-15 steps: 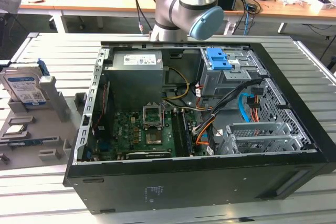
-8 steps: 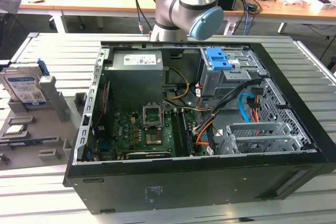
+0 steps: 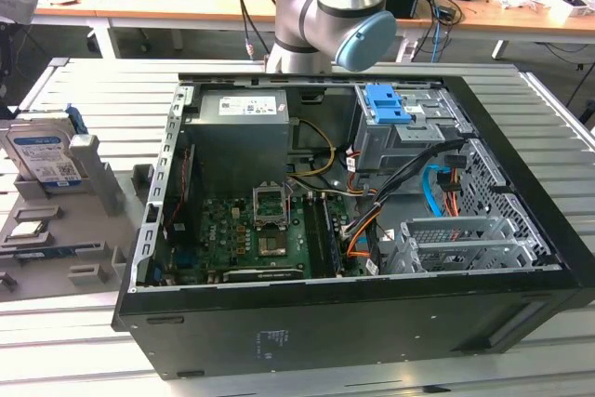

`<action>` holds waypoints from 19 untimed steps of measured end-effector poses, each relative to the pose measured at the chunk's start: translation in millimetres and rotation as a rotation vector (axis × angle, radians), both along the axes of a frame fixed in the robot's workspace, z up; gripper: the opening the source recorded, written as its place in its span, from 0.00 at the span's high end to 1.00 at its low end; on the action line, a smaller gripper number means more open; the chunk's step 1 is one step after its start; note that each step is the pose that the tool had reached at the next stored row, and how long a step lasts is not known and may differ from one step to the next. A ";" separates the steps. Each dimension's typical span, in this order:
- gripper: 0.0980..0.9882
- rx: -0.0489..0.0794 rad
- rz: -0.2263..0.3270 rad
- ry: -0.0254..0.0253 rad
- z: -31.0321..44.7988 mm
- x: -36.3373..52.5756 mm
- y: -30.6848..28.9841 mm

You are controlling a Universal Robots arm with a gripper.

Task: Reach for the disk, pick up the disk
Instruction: 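Pick up the disk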

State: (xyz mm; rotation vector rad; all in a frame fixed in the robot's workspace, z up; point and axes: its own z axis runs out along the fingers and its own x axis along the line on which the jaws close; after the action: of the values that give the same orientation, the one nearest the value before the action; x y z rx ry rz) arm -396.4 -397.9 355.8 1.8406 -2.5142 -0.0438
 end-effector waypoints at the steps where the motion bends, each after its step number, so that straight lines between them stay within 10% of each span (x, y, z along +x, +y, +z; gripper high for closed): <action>1: 0.71 0.000 0.000 0.0000 0.0 0.0 0.0; 10: 0.64 0.000 0.000 0.0001 0.1 0.0 1.9; 19: 0.64 0.000 0.002 -0.0001 0.0 0.0 24.7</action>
State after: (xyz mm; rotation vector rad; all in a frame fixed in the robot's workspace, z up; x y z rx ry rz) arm -396.4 -373.2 355.8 1.8434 -2.5122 -0.0437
